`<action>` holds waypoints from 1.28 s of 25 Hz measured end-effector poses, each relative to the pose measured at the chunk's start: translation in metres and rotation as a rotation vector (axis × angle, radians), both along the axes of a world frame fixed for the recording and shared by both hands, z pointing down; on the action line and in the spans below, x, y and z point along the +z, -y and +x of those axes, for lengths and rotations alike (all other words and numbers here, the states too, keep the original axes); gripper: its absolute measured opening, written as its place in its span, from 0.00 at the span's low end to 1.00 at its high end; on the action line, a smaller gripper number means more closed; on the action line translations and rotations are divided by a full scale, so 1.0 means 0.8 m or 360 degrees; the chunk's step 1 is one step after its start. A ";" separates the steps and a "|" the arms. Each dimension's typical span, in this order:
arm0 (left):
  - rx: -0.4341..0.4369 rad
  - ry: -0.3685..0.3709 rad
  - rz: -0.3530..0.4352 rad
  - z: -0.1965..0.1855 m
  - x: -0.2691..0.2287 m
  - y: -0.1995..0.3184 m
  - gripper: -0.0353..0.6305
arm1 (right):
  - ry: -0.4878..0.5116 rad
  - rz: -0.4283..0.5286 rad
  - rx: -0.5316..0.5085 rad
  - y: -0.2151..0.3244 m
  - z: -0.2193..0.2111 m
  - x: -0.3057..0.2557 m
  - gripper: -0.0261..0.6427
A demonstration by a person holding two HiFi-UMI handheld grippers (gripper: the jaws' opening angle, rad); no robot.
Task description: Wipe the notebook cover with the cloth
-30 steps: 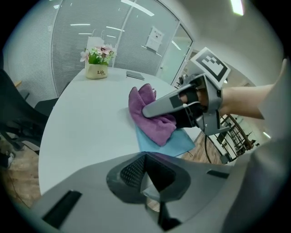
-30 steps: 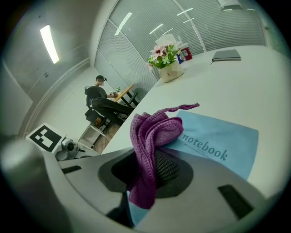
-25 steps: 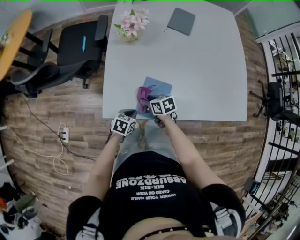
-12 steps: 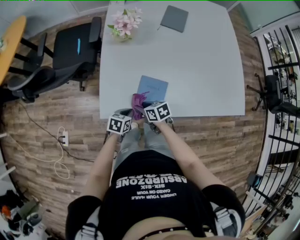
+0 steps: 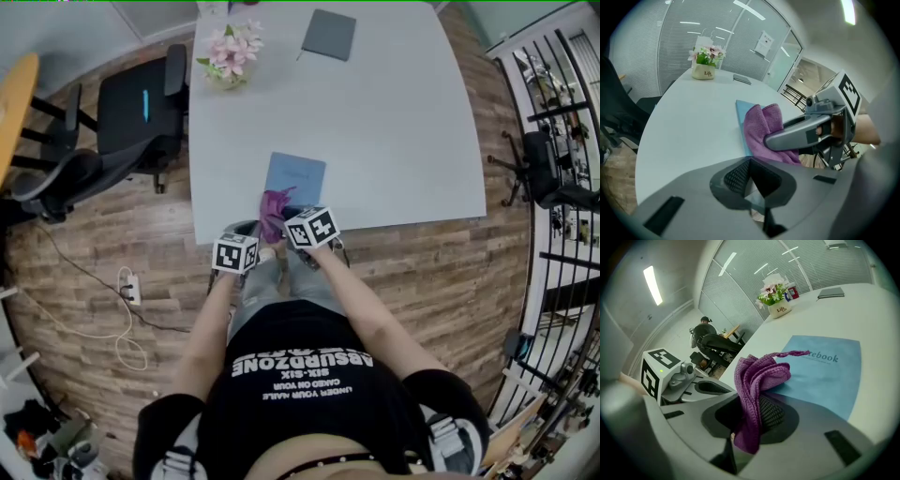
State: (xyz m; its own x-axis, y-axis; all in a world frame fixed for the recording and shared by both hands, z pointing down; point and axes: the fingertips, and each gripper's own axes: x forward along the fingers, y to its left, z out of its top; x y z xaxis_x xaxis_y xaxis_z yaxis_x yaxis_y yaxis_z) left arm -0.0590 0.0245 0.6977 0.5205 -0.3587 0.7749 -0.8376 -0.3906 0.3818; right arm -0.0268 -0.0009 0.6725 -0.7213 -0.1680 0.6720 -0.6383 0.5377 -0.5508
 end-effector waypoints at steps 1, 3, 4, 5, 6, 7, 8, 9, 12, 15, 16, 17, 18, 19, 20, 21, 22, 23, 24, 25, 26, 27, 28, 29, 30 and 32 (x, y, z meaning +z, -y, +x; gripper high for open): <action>0.0005 0.0010 0.0004 0.000 0.000 0.000 0.08 | -0.0002 -0.0001 0.0008 0.001 0.003 0.000 0.19; 0.0020 0.0029 0.0008 0.001 -0.001 -0.001 0.08 | -0.0006 -0.0010 0.0031 0.001 0.010 0.000 0.19; 0.0027 0.0038 0.0007 0.001 -0.001 -0.001 0.08 | -0.0007 -0.0020 0.0049 0.001 0.013 0.000 0.19; 0.0030 0.0044 0.0007 0.001 -0.001 -0.001 0.08 | -0.0005 -0.0030 0.0069 0.000 0.017 0.000 0.19; 0.0031 0.0048 0.0006 0.001 0.000 -0.002 0.08 | -0.0003 -0.0037 0.0088 0.000 0.020 0.000 0.19; 0.0030 0.0052 0.0007 0.000 0.000 -0.002 0.08 | -0.0001 -0.0042 0.0105 -0.001 0.023 0.000 0.19; 0.0031 0.0057 0.0008 0.000 0.000 -0.002 0.08 | 0.0000 -0.0047 0.0118 -0.002 0.026 0.001 0.19; 0.0035 0.0066 0.0010 0.000 -0.001 -0.001 0.08 | -0.0001 -0.0053 0.0129 -0.003 0.029 0.001 0.19; 0.0052 0.0090 0.0014 0.001 -0.001 0.000 0.08 | -0.0001 -0.0077 0.0166 -0.007 0.041 0.002 0.19; 0.0056 0.0084 0.0004 0.001 0.000 -0.001 0.08 | 0.0001 -0.0088 0.0198 -0.011 0.053 0.001 0.19; 0.0057 0.0080 0.0003 0.002 0.000 -0.001 0.08 | 0.0001 -0.0089 0.0205 -0.012 0.058 0.002 0.19; 0.0057 0.0078 0.0004 0.002 0.001 -0.001 0.08 | 0.0001 -0.0089 0.0214 -0.014 0.062 0.003 0.19; 0.0059 0.0078 0.0007 0.002 0.001 0.000 0.08 | -0.0002 -0.0090 0.0226 -0.015 0.067 0.003 0.19; 0.0061 0.0080 0.0006 0.002 0.001 0.000 0.08 | -0.0006 -0.0091 0.0240 -0.016 0.072 0.003 0.19; 0.0067 0.0086 0.0005 0.003 0.001 0.000 0.08 | -0.0011 -0.0093 0.0254 -0.017 0.077 0.003 0.19; 0.0076 0.0094 0.0005 0.003 0.000 0.000 0.08 | -0.0017 -0.0094 0.0266 -0.019 0.082 0.003 0.19; 0.0085 0.0101 0.0007 0.003 0.000 0.000 0.08 | -0.0021 -0.0095 0.0278 -0.020 0.087 0.003 0.19; 0.0092 0.0104 0.0009 0.003 -0.001 0.000 0.08 | -0.0023 -0.0096 0.0291 -0.022 0.092 0.003 0.19; 0.0097 0.0104 0.0008 0.003 -0.001 0.000 0.08 | -0.0024 -0.0098 0.0307 -0.023 0.097 0.003 0.19; 0.0100 0.0102 0.0006 0.003 -0.001 -0.001 0.08 | -0.0027 -0.0099 0.0322 -0.023 0.102 0.003 0.19; 0.0102 0.0100 0.0003 0.003 -0.001 -0.001 0.08 | -0.0033 -0.0097 0.0335 -0.024 0.107 0.003 0.19; 0.0103 0.0100 0.0001 0.003 0.000 -0.001 0.08 | -0.0042 -0.0093 0.0346 -0.025 0.112 0.003 0.19; 0.0104 0.0101 -0.0001 0.002 0.001 -0.001 0.08 | -0.0053 -0.0087 0.0355 -0.026 0.118 0.002 0.19; 0.0106 0.0102 -0.0002 0.002 0.001 -0.001 0.08 | -0.0060 -0.0082 0.0366 -0.027 0.123 0.002 0.19; 0.0110 0.0103 -0.0003 0.002 -0.001 -0.001 0.08 | -0.0061 -0.0080 0.0381 -0.028 0.128 0.001 0.19; 0.0116 0.0103 -0.0007 0.003 -0.003 -0.003 0.08 | -0.0044 -0.0091 0.0414 -0.033 0.135 0.000 0.19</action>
